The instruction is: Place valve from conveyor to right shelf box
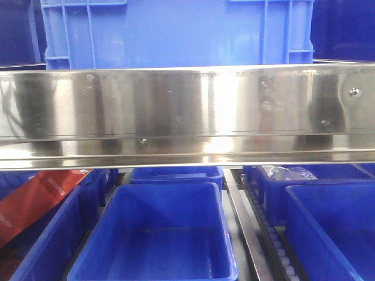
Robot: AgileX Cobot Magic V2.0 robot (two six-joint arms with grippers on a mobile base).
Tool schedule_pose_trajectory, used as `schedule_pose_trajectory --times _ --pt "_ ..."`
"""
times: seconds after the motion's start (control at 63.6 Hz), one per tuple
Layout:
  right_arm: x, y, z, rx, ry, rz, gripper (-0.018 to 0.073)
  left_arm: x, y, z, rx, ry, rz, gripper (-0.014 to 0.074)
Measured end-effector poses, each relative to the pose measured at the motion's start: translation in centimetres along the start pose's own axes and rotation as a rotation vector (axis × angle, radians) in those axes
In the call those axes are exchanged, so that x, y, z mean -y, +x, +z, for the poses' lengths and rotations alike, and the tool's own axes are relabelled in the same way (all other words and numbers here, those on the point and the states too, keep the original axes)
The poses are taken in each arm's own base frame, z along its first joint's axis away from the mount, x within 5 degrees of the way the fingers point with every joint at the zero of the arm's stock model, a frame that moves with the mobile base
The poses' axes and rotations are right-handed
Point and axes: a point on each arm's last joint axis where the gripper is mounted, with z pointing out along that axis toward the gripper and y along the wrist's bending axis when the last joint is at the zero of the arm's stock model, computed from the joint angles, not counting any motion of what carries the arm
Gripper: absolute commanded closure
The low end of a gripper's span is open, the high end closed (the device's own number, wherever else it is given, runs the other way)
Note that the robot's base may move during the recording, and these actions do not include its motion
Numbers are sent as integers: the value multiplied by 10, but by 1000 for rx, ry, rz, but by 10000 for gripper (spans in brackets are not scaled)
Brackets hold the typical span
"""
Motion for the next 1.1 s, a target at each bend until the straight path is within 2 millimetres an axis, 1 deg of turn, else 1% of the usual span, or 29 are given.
schedule_pose_trajectory --times 0.094,0.22,0.315,0.44,0.488,0.582,0.629,0.739,0.802,1.101 --pt "4 5 -8 12 38 -84 727 0 0 0 0 0 0 708" --pt "12 22 -22 18 134 -126 727 0 0 0 0 0 0 708" --pt "21 47 -32 -14 249 -147 727 0 0 0 0 0 -2 708" --pt "29 76 -43 -47 357 -149 727 0 0 0 -1 0 -2 708" --pt "30 90 -47 -67 373 -144 727 0 0 0 -1 0 -2 708" --pt "31 110 -53 -86 384 -142 727 0 0 0 -1 0 -2 708" --pt "32 126 -56 -108 384 -147 727 0 0 0 -1 0 -2 708" --pt "33 147 -62 -116 385 -159 727 0 0 0 -1 0 -2 708" --pt "33 150 -63 -109 386 -163 727 0 0 0 1 0 -2 708" --pt "33 148 -64 -85 386 -168 727 0 1 0 0 -1 -2 708"
